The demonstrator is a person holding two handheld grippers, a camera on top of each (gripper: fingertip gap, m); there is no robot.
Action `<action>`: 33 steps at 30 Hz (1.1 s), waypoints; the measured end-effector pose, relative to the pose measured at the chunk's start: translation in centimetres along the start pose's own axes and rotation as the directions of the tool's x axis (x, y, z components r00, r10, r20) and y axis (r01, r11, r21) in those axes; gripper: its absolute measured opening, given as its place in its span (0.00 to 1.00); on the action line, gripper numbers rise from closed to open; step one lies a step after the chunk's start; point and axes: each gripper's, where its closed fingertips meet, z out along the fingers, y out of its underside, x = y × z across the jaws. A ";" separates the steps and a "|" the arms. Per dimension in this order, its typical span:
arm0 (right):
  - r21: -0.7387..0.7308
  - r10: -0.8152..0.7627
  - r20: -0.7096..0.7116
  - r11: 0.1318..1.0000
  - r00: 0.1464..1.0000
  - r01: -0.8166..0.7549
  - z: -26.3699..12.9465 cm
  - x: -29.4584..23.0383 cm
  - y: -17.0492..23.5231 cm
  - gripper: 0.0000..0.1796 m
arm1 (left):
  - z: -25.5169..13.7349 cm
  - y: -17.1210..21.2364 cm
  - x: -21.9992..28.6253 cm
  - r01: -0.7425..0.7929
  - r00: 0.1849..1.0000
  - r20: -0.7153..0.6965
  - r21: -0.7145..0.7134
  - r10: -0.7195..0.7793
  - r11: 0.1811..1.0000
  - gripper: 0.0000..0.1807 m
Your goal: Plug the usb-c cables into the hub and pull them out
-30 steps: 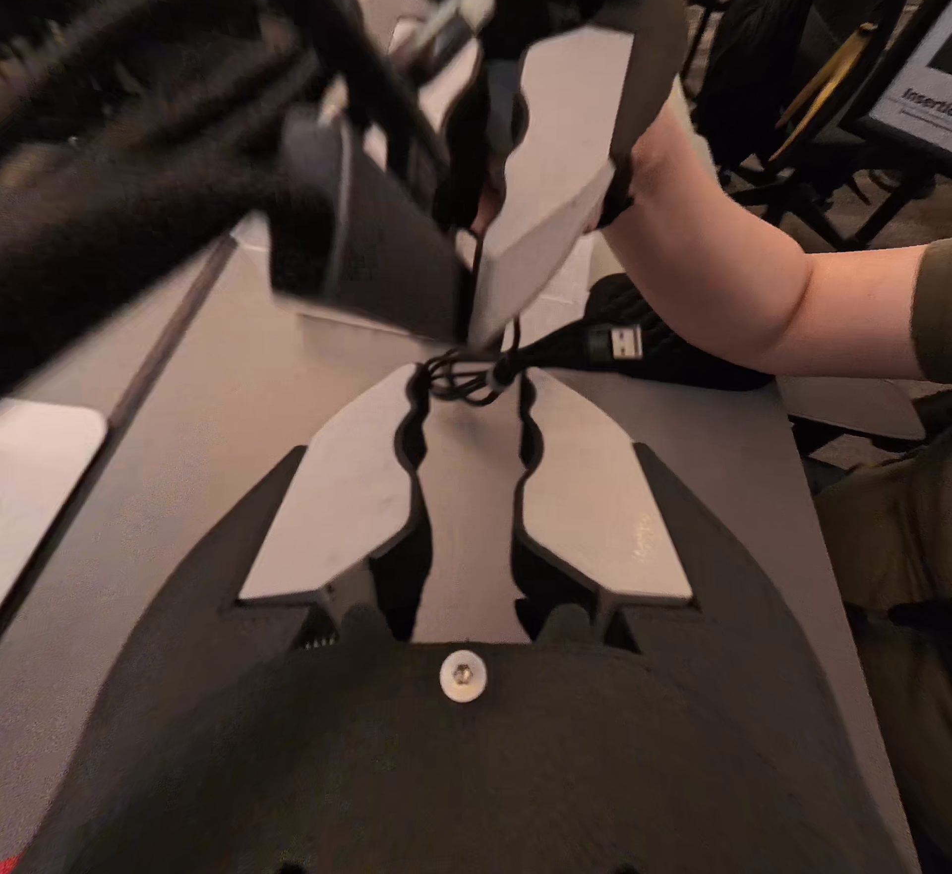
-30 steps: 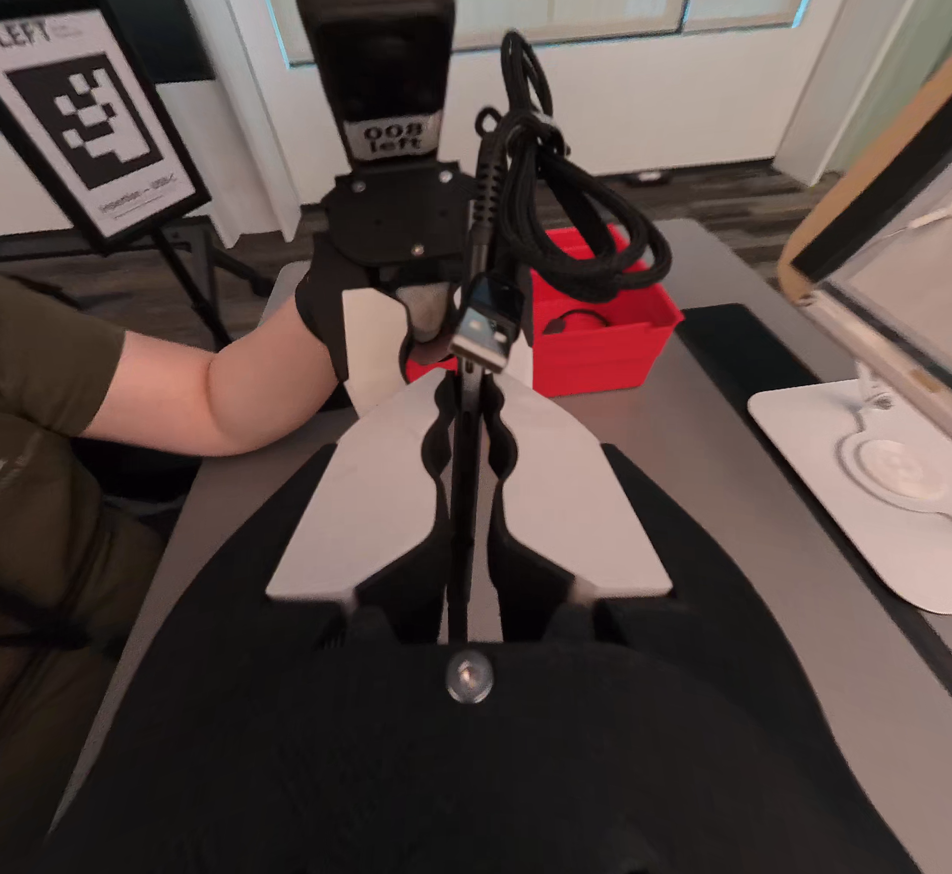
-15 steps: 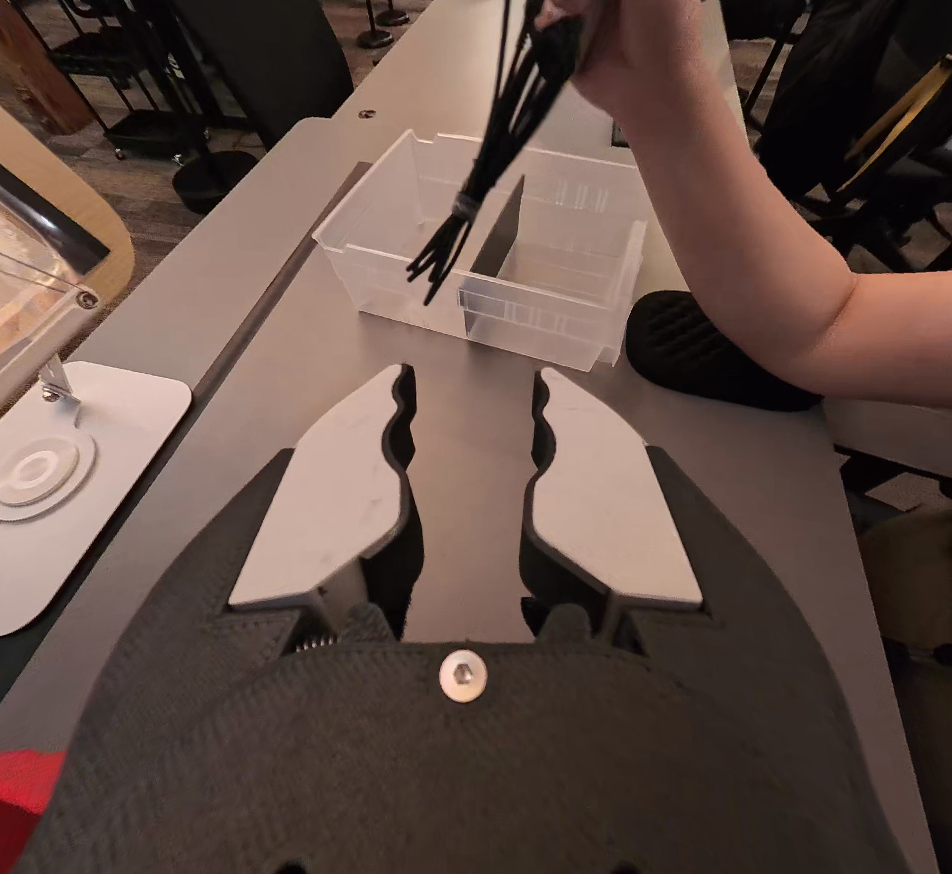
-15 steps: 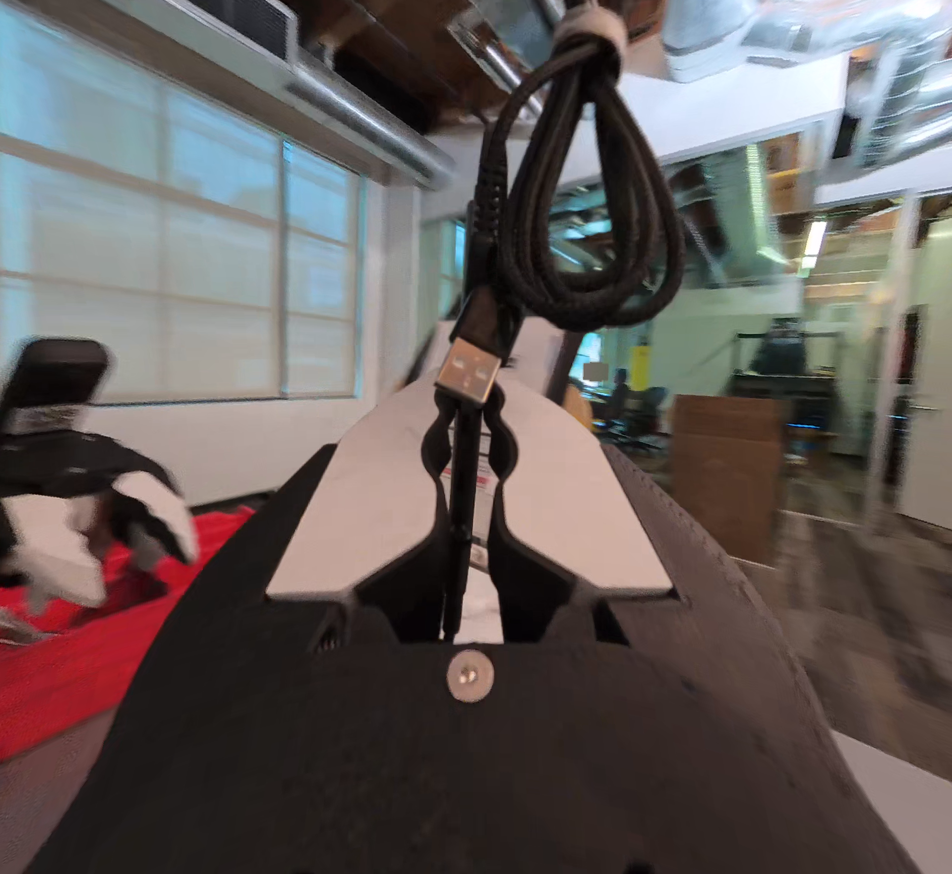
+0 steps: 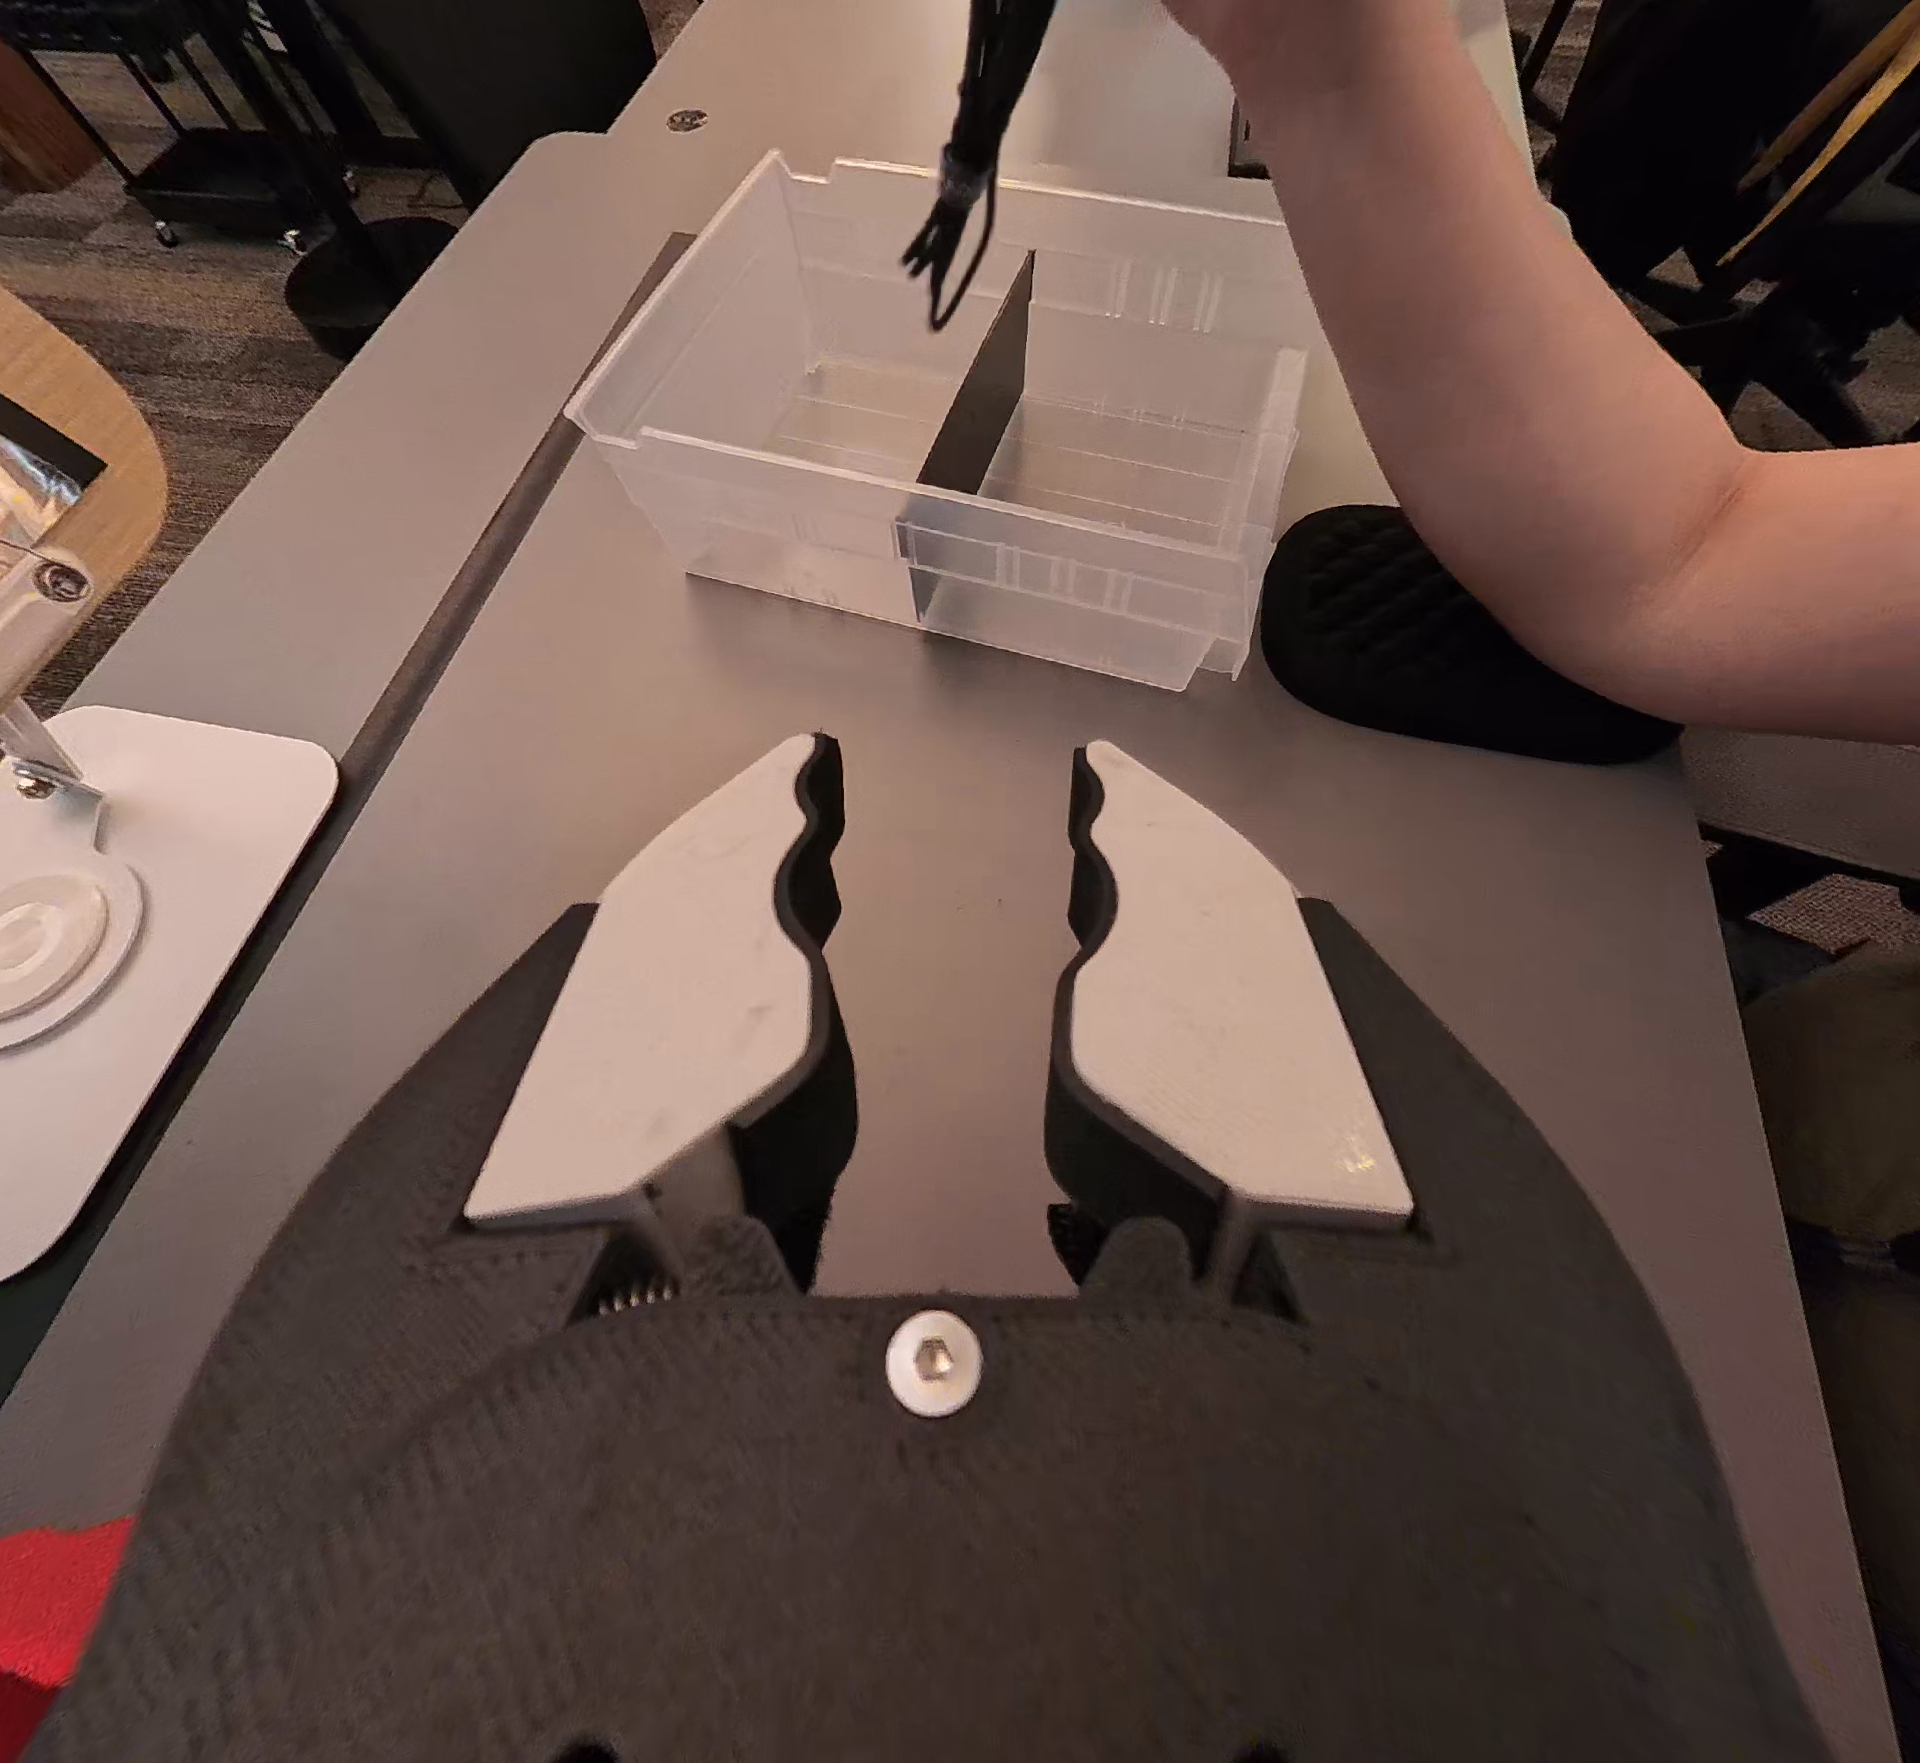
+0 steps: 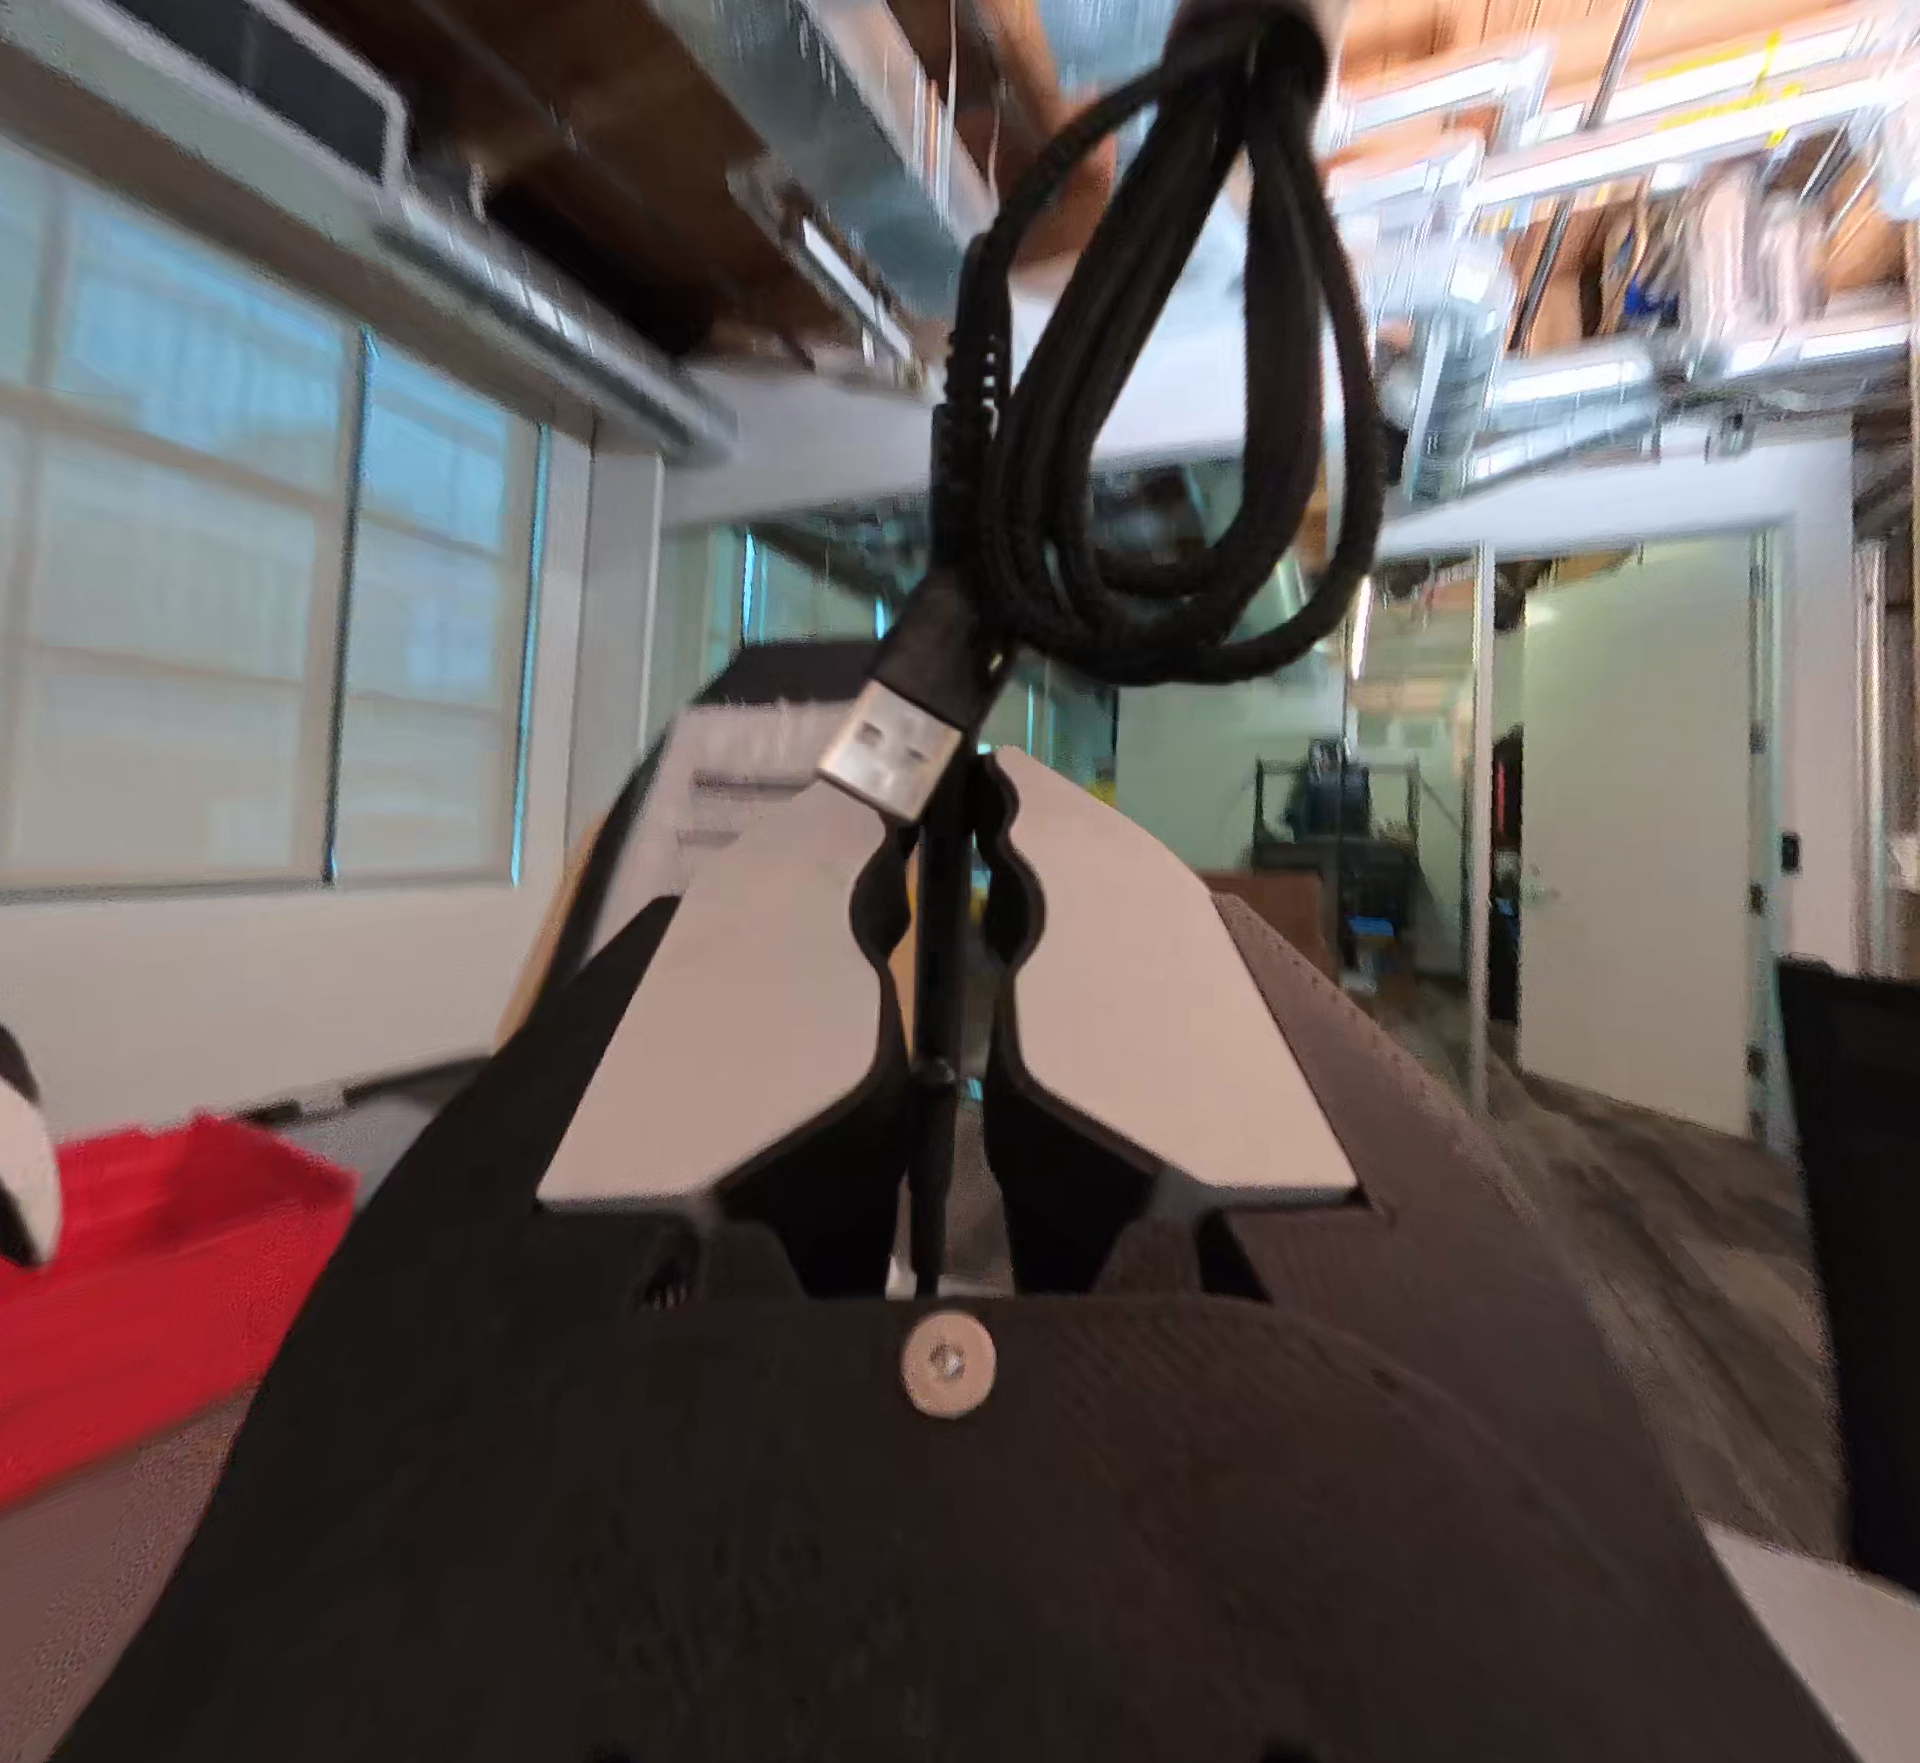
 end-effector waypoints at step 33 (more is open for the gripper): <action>-0.942 0.097 0.299 0.186 0.949 0.278 -11.0 0.5 23.5 0.07 | 1.7 1.3 1.3 -0.030 0.998 -0.056 -0.099 0.025 0.995 0.22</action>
